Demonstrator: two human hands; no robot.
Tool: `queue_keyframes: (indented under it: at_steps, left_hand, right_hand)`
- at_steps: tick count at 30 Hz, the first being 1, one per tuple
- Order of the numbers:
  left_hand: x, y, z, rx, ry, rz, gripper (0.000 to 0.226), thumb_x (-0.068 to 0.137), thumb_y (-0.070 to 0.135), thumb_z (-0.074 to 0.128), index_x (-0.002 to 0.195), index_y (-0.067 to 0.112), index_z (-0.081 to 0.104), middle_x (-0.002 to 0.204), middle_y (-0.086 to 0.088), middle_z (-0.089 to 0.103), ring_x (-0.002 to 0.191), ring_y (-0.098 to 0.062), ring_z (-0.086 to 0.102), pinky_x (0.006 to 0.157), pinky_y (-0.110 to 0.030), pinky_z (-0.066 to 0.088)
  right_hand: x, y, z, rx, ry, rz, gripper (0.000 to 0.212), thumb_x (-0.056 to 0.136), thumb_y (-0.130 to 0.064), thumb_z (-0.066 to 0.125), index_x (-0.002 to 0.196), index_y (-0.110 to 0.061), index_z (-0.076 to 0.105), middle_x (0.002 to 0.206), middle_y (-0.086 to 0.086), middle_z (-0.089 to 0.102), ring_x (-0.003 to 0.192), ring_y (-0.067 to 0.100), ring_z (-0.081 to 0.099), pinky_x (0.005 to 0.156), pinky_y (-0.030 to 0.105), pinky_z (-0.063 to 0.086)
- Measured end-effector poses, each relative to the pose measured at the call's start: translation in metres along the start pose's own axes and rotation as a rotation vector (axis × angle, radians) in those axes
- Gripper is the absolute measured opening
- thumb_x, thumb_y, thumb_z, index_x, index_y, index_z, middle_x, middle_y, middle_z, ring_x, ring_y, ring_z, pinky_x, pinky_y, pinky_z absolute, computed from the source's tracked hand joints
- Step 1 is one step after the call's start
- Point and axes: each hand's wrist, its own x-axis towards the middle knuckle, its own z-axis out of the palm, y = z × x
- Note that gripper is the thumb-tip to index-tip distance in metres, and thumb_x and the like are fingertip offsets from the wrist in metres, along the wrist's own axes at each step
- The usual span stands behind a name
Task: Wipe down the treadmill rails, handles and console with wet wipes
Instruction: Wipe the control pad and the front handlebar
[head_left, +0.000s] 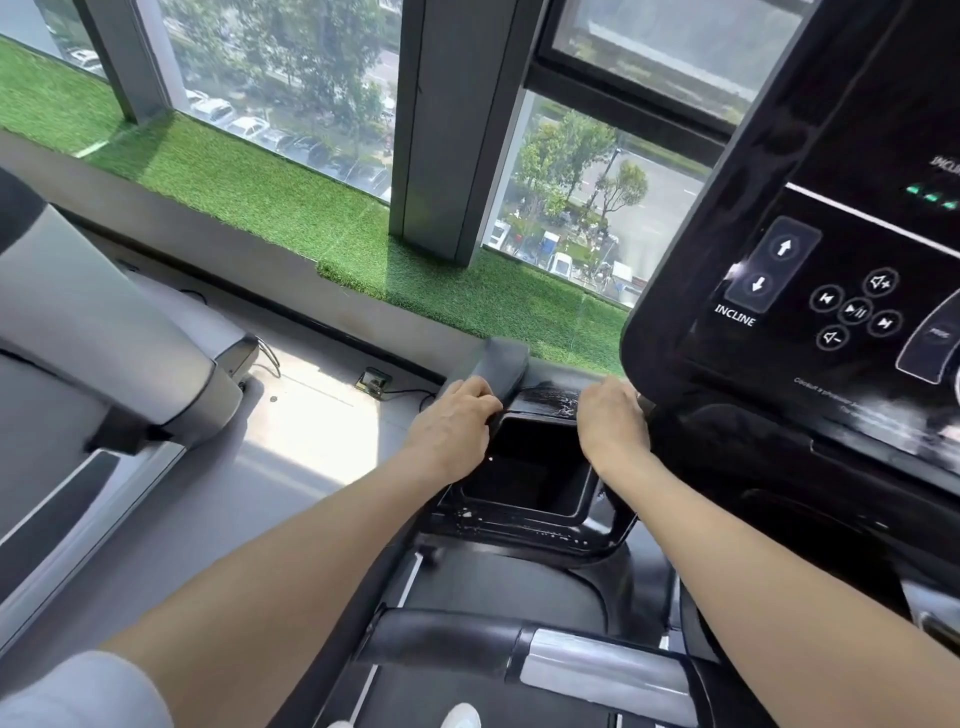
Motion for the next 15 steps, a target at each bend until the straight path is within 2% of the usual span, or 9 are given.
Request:
queue_keyframes:
  at_steps: [3,6,11,15]
  left_hand:
    - [-0.004,-0.003,0.000,-0.016,0.023,-0.008,0.037,0.092,0.008,0.046,0.128,0.015,0.056,0.125,0.004,0.046,0.120,-0.016,0.038,0.097,-0.037,0.043]
    - [-0.007,-0.005,0.001,-0.031,0.046,-0.010,0.039,0.092,0.007,0.046,0.128,0.014,0.056,0.126,0.003,0.046,0.120,-0.016,0.038,0.099,-0.035,0.041]
    - [-0.009,-0.009,-0.001,-0.045,0.079,-0.015,0.036,0.092,0.007,0.047,0.125,0.014,0.058,0.126,0.000,0.048,0.121,-0.018,0.039,0.100,-0.028,0.034]
    - [-0.012,-0.009,-0.003,-0.086,0.095,-0.069,0.033,0.092,0.009,0.048,0.122,0.015,0.060,0.123,-0.001,0.050,0.118,-0.019,0.042,0.097,-0.024,0.032]
  right_hand:
    - [-0.001,-0.008,0.010,-0.068,0.005,-0.086,0.034,0.091,0.009,0.032,0.114,0.004,0.057,0.122,0.019,0.046,0.117,0.033,0.044,0.095,0.039,0.041]
    - [-0.001,-0.022,0.019,-0.123,0.025,-0.199,0.031,0.092,0.008,0.034,0.109,0.000,0.058,0.118,0.015,0.049,0.116,0.030,0.040,0.090,0.036,0.039]
    - [-0.006,-0.045,0.035,-0.166,0.008,-0.338,0.030,0.093,0.008,0.034,0.112,0.002,0.057,0.120,0.016,0.050,0.116,0.032,0.041,0.093,0.035,0.038]
    - [-0.004,-0.045,0.036,-0.016,-0.024,-0.295,0.024,0.094,0.002,0.042,0.107,0.003,0.062,0.115,0.018,0.056,0.114,0.033,0.048,0.091,0.035,0.041]
